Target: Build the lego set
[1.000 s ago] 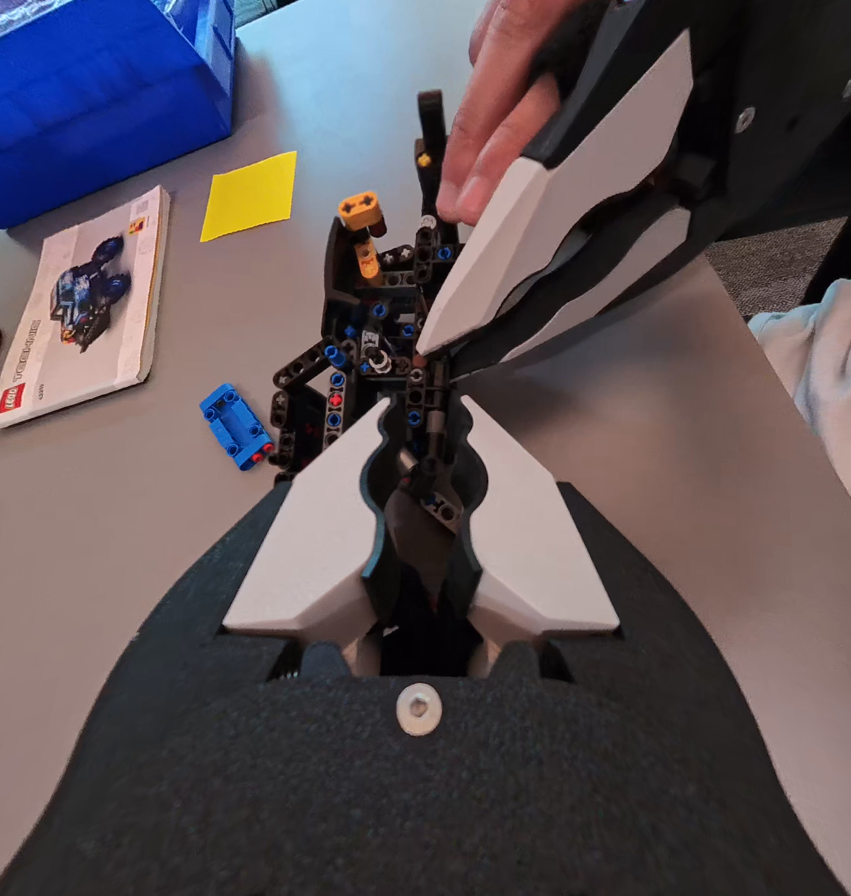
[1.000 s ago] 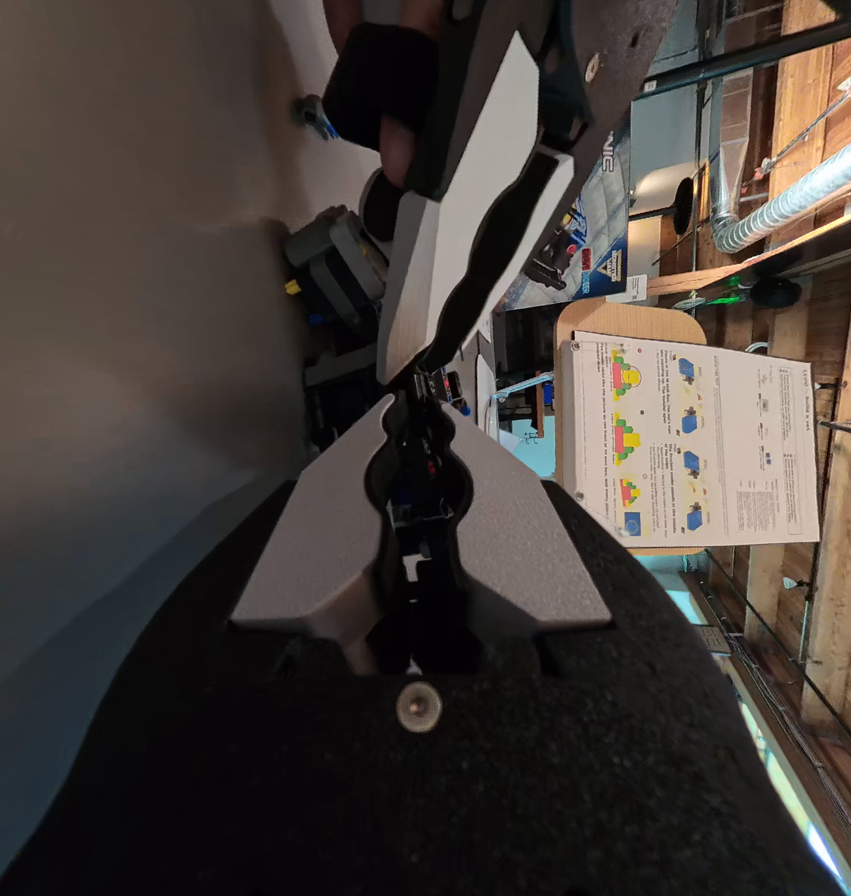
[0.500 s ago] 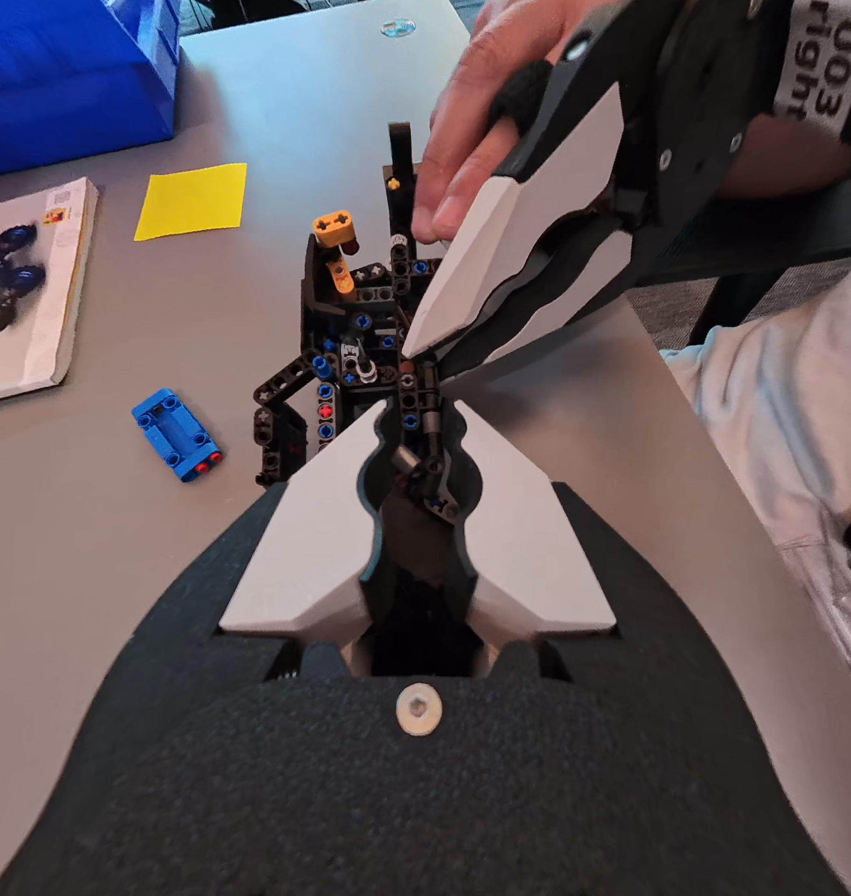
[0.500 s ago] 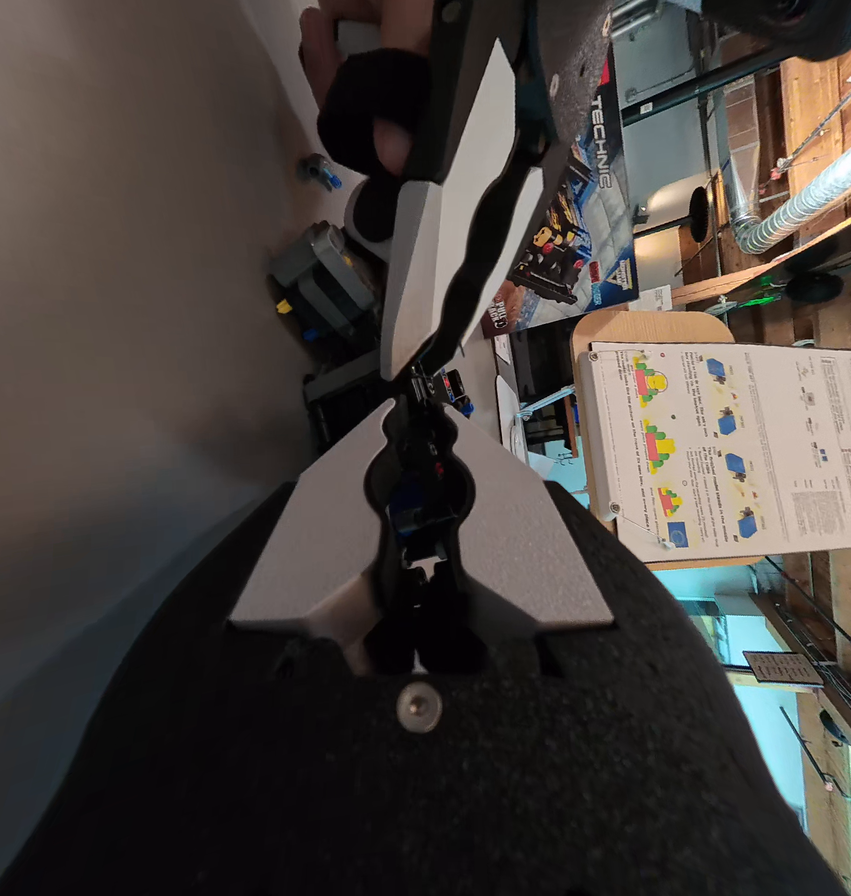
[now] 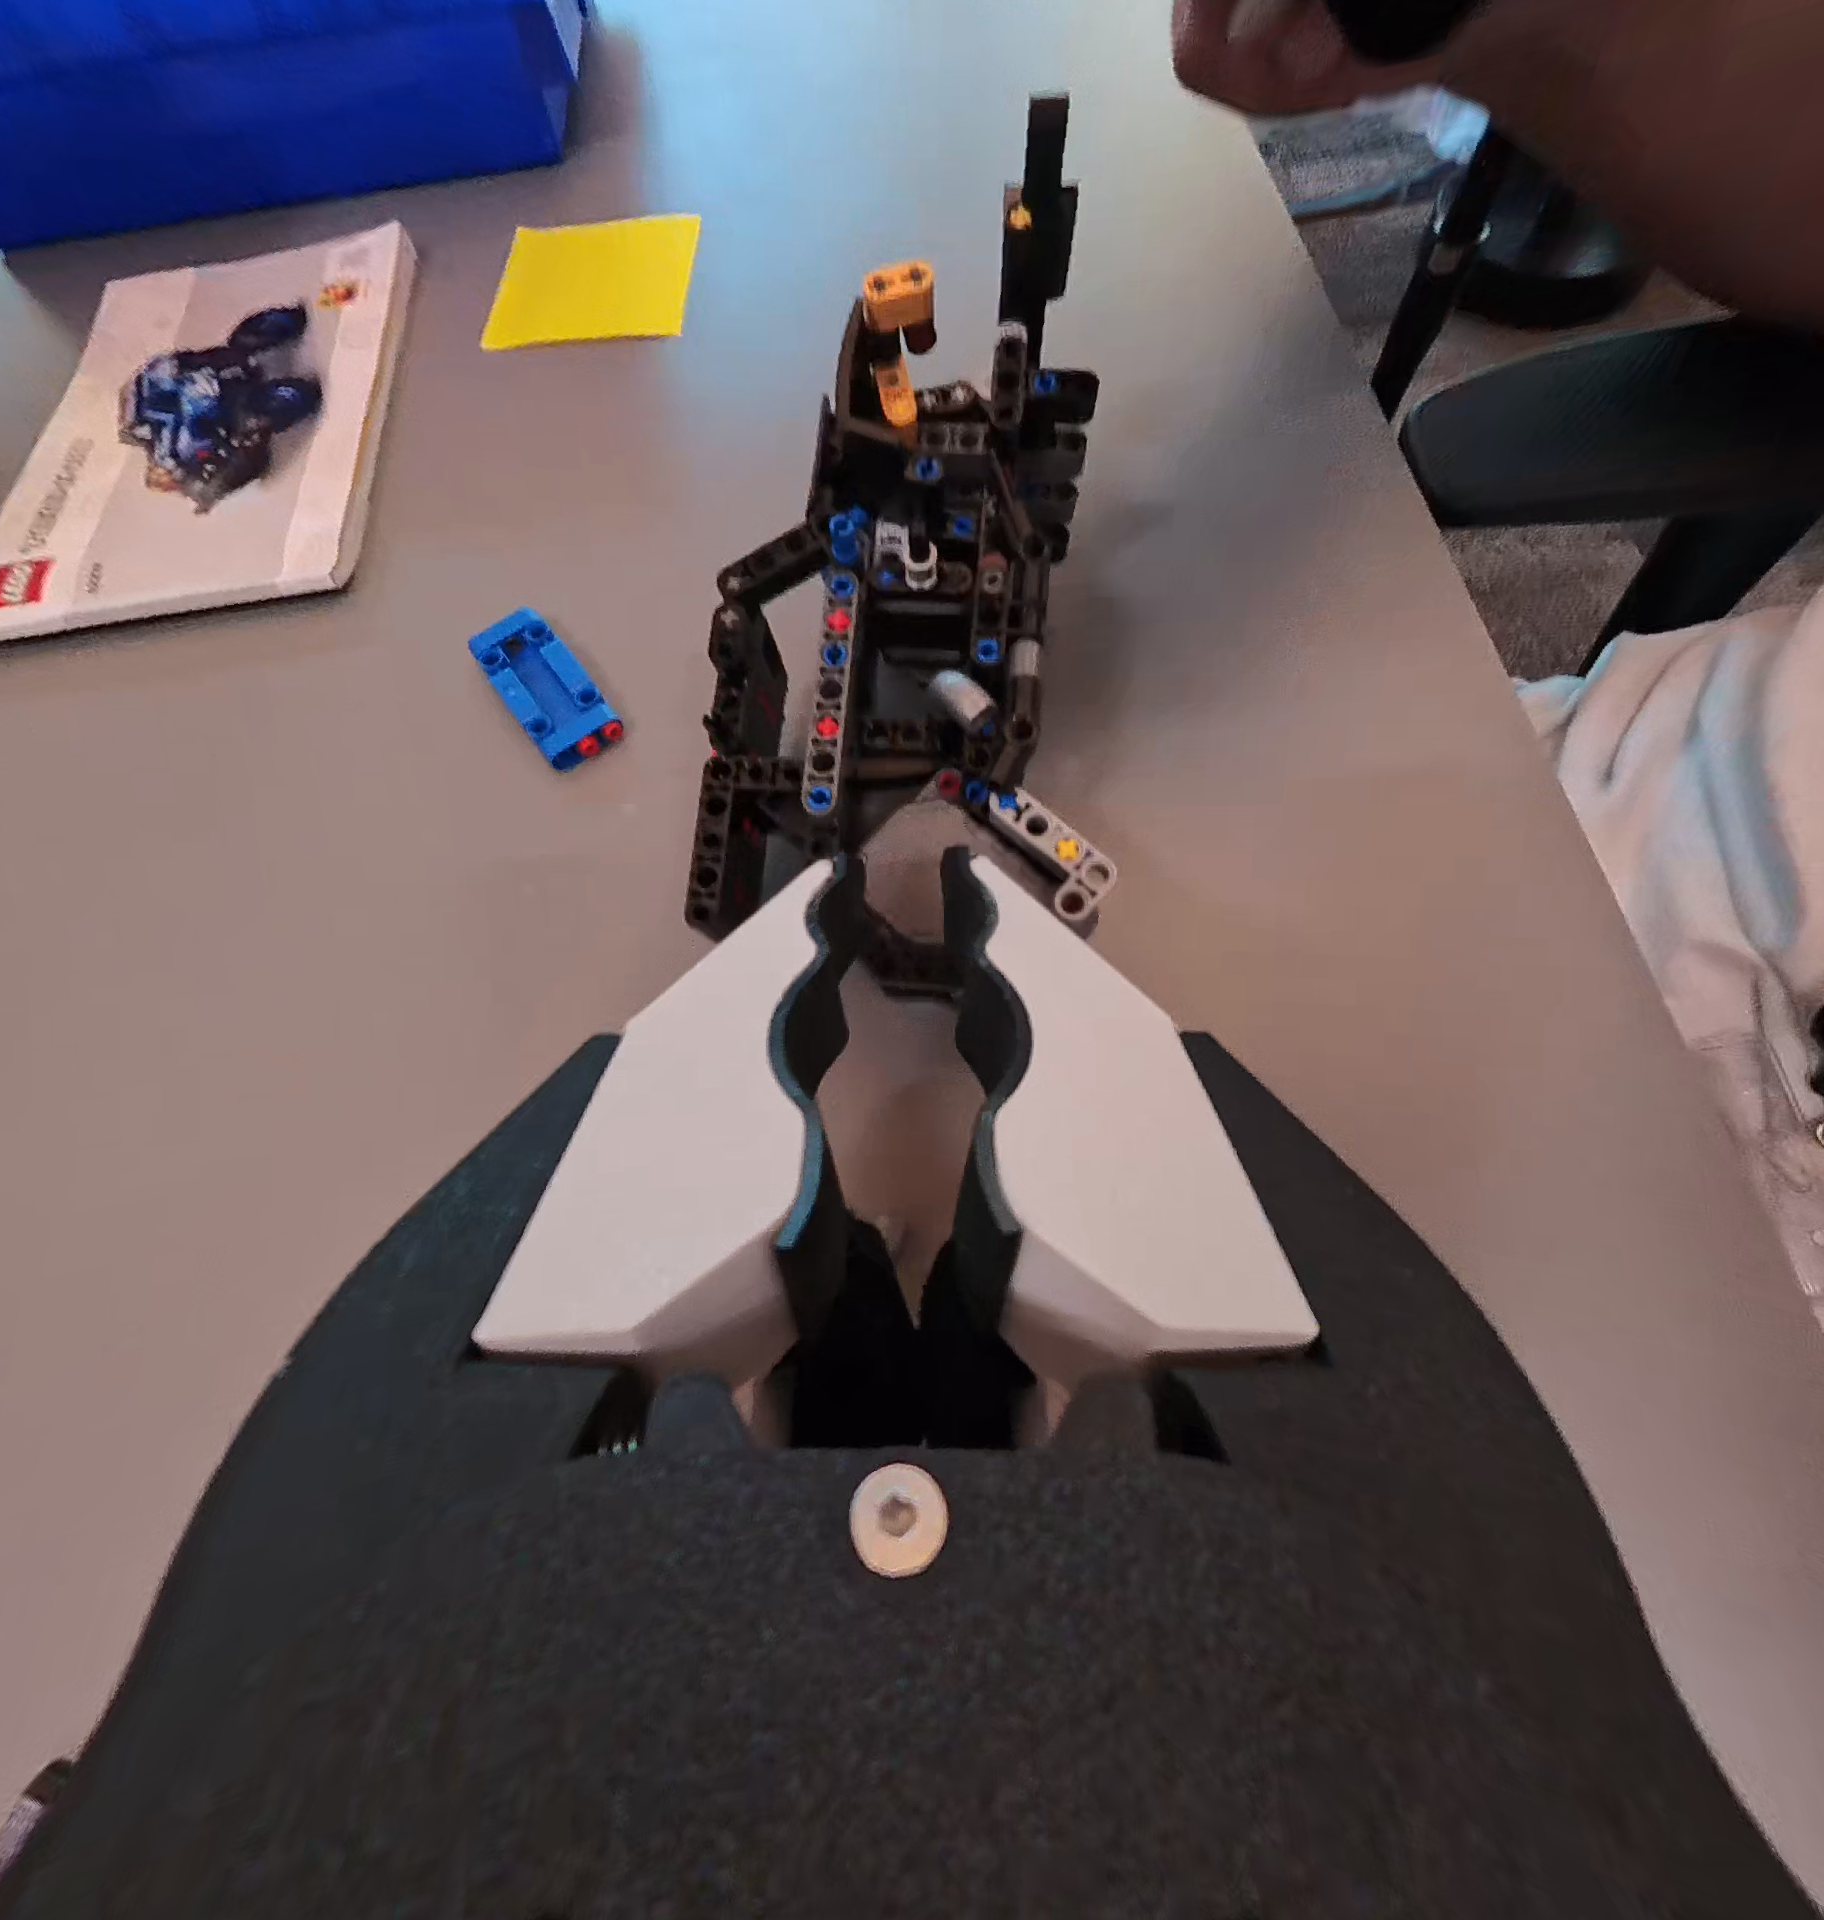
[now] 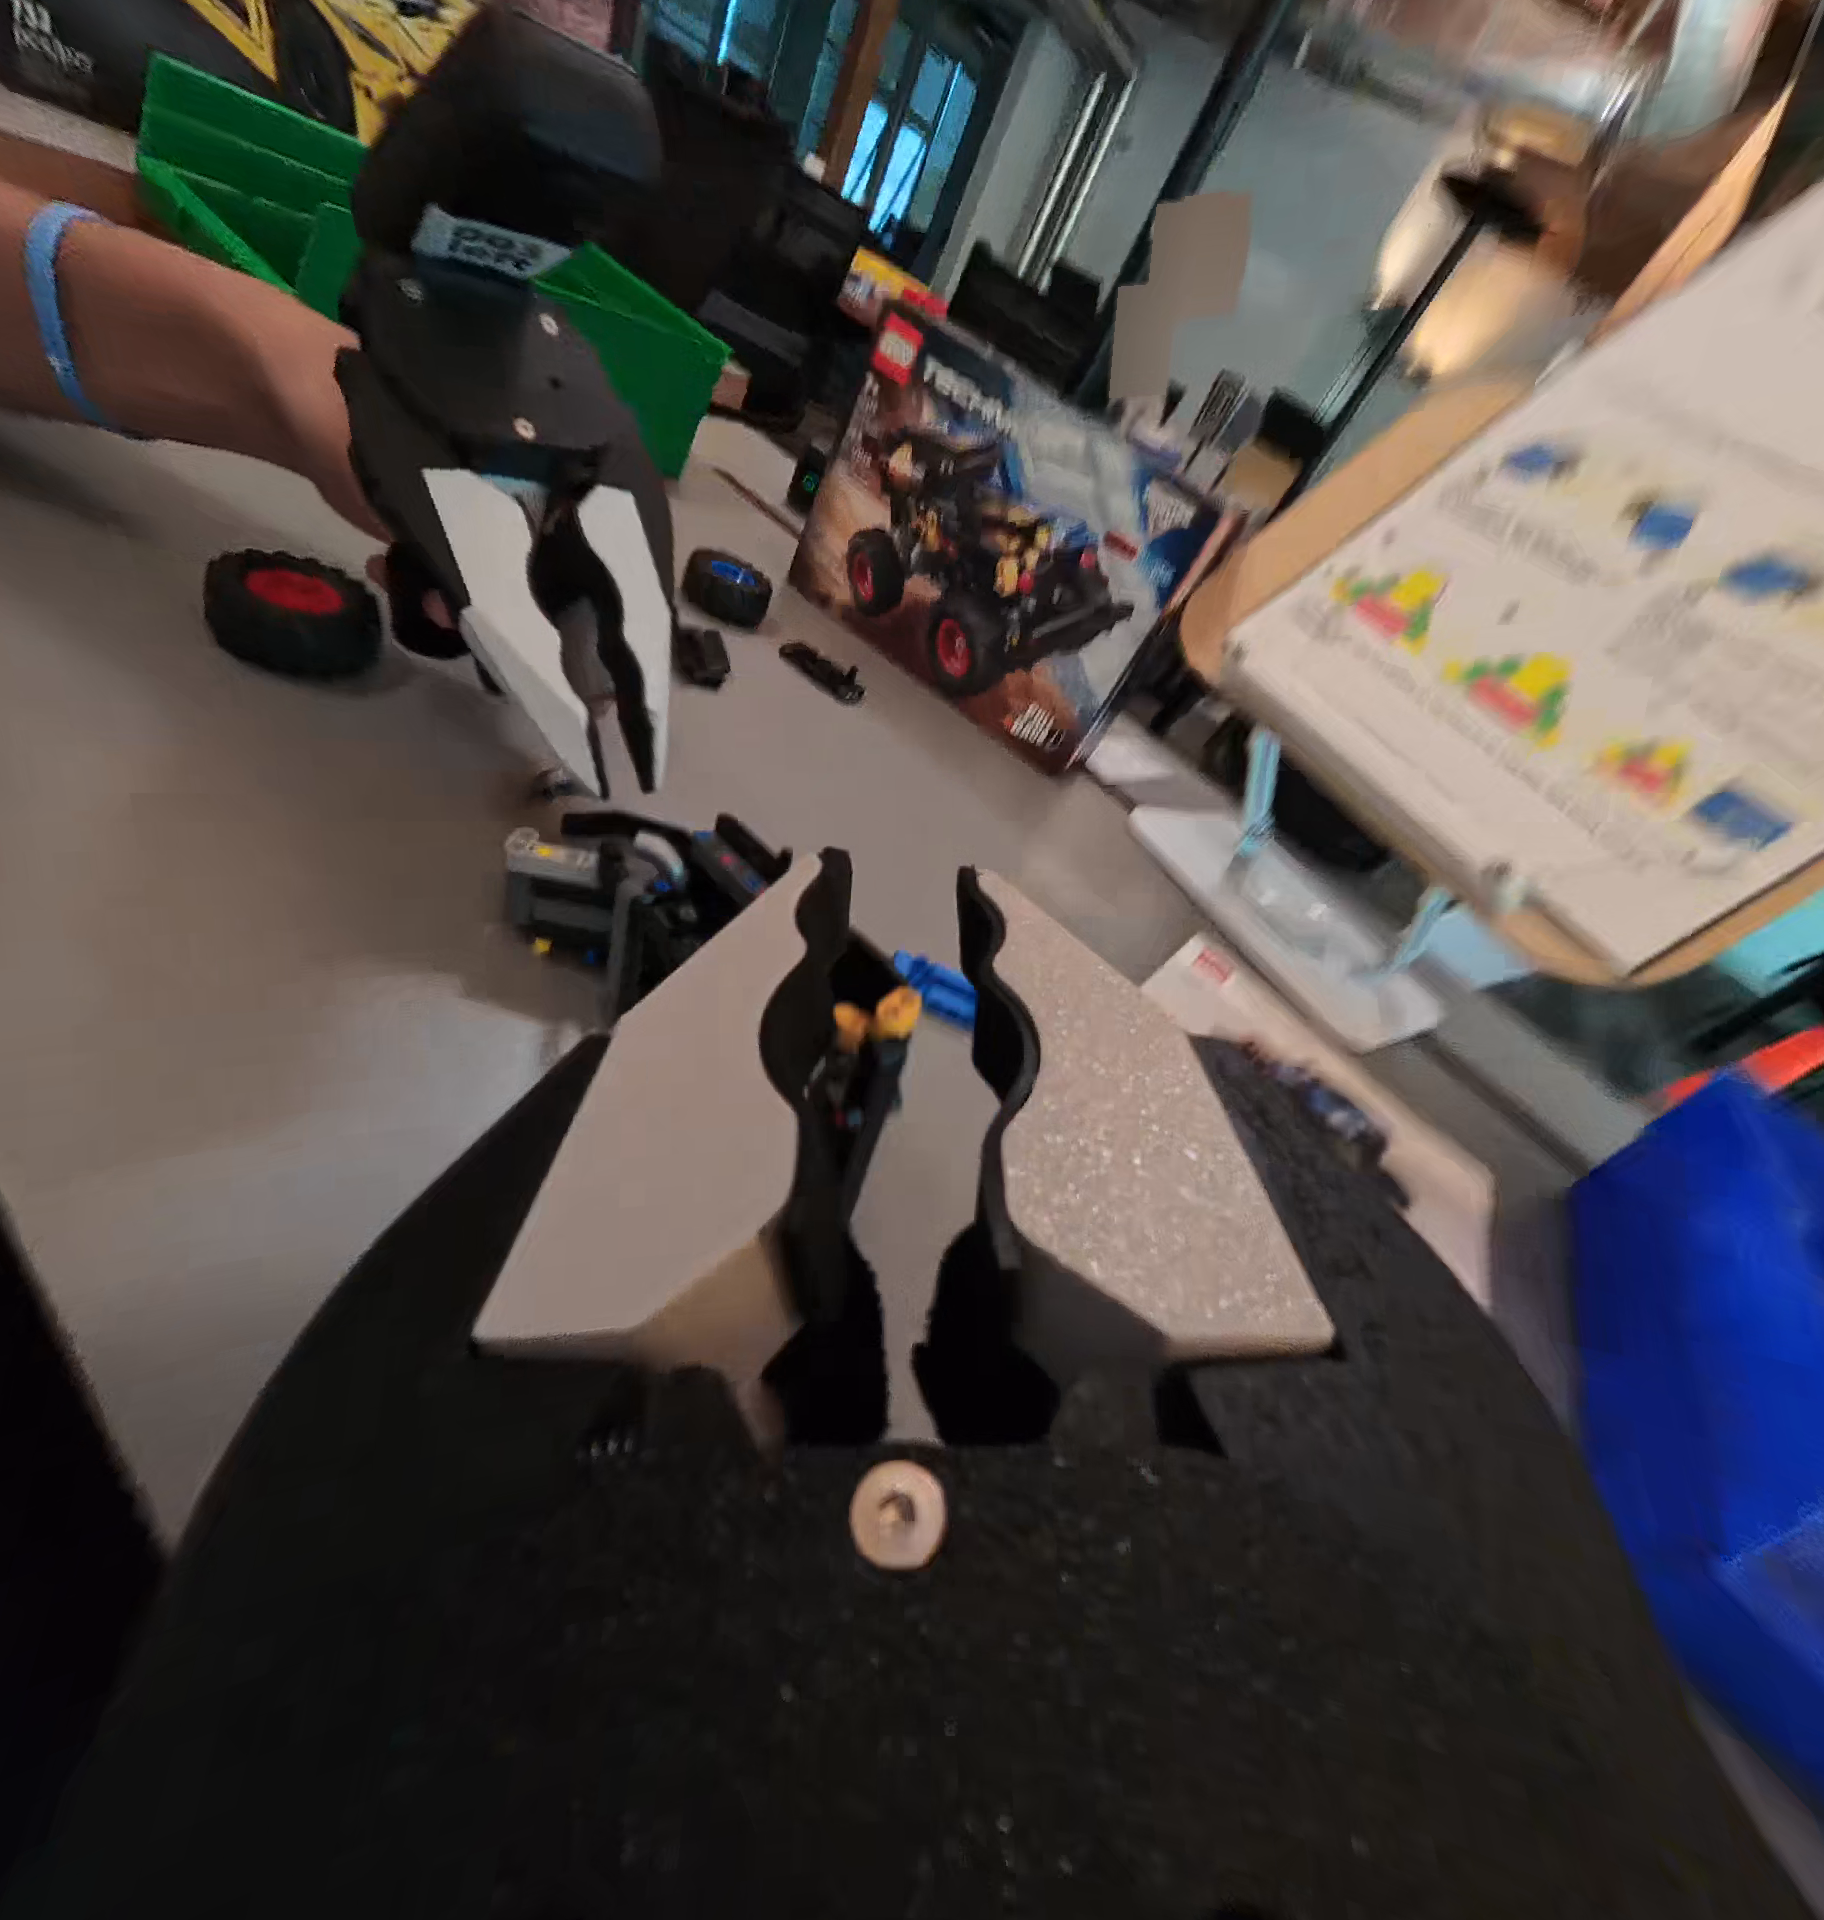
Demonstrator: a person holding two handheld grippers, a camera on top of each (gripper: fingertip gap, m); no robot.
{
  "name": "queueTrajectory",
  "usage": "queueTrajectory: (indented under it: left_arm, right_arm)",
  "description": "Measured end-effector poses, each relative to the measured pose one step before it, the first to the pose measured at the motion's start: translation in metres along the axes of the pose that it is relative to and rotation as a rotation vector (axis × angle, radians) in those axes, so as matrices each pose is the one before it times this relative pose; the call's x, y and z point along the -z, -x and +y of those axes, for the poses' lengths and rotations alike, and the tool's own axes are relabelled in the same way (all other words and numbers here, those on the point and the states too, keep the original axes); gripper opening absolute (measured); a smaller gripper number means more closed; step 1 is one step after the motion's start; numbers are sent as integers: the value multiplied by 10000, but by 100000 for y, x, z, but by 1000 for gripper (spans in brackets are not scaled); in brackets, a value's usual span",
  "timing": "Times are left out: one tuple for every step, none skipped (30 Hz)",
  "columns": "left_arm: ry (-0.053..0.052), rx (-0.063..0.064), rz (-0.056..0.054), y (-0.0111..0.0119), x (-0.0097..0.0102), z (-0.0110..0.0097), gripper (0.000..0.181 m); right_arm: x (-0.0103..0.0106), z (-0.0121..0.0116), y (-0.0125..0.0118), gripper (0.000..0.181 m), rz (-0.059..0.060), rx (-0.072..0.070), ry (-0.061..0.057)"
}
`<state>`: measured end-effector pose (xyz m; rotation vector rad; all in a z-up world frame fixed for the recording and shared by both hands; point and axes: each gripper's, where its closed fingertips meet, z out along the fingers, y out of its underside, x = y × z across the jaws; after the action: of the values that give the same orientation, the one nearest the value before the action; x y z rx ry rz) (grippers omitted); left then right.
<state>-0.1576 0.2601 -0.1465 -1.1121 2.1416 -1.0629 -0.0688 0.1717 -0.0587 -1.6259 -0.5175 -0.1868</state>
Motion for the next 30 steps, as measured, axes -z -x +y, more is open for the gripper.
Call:
queueTrajectory:
  left_arm:
    - [113,28,-26,89,71,305,14]
    - [16,68,-147,332,103,153,8]
    - [-25,94,-87,328,96,35,4]
    - [-60,99,-90,370,108,-97,1]
    - [-156,26,-183,456,136,-275,0]
    - [-159,-62,-57,174,145,-278,0]
    - [-44,30,113,-110,51,-122,0]
    - [-11,91,122,-199,-24,-61,0]
    - [-51,55,81,-241,-85,-111,0]
    - [-47,23,161,-448,-156,-136,0]
    - [-48,-12,102,-428,-224,-227,0]
    - [-46,-59,-66,-230,-291,-362,0]
    - [-57,-108,-147,-164,-326,-497,0]
    - [-104,-164,-204,-133,-356,-672,0]
    - [-135,-217,-232,-119,-425,-797,1]
    - [-99,-245,-91,-336,-525,-762,2]
    - [72,-236,136,-628,-664,-556,6]
    - [280,-190,199,-663,-803,-302,18]
    - [350,-142,155,-549,-838,-186,32]
    - [297,-165,130,-504,-828,-178,41]
    - [251,-224,26,-291,-808,-124,45]
    - [252,-241,-166,68,-782,-32,45]
    - [263,-252,-245,277,-713,64,38]
    - [219,-303,-192,249,-567,82,29]
    - [89,-321,-211,280,-345,-15,22]
    - [19,-250,-154,215,-149,-82,14]
    - [35,-126,-27,39,-43,-30,14]
    - [33,-57,10,-48,11,10,14]
    - [26,-80,14,-124,59,33,13]
    - [9,-115,-20,-96,91,40,12]
  right_arm:
    - [391,1290,-183,24,-470,-866,412]
    - [210,1544,194,27,-597,-839,521]
    - [34,1521,489,31,-683,-671,488]
    - [-67,1020,73,33,-274,-433,266]
    - [-4,281,-289,33,89,-271,-142]
    - [23,-256,-124,31,34,-164,-418]
    - [-71,-243,49,29,-103,-129,-246]
    - [-178,62,4,28,-101,-109,49]
    - [-263,265,16,29,-82,-37,175]
    - [-309,336,111,29,-76,68,188]
    - [-276,181,-46,29,98,162,69]
    - [-218,-43,-12,27,126,172,-93]
    - [-201,-68,101,23,49,152,-90]
    - [-143,-103,16,21,73,112,-77]
    - [-108,-89,-16,21,51,81,-72]
    - [-65,-45,33,21,-22,18,-46]
    - [-24,-19,29,21,-47,-35,-51]
    - [4,-3,-7,21,-53,-63,-67]
    - [14,-4,12,21,-65,-93,-87]
    - [28,-3,10,21,-56,-116,-88]
    - [19,3,-24,20,-40,-133,-72]
    - [1,-5,4,20,-88,-158,-83]
    - [11,4,-38,20,-77,-168,-75]
    - [64,14,-160,20,-29,-179,-58]
    - [130,64,-173,20,-75,-225,18]
    - [144,0,-6,20,-183,-277,-17]
    - [108,8,27,20,-195,-340,-14]
    - [50,3,102,20,-214,-309,-14]
    - [48,8,303,20,-286,-194,-8]
    - [73,-14,319,20,-245,-79,-29]
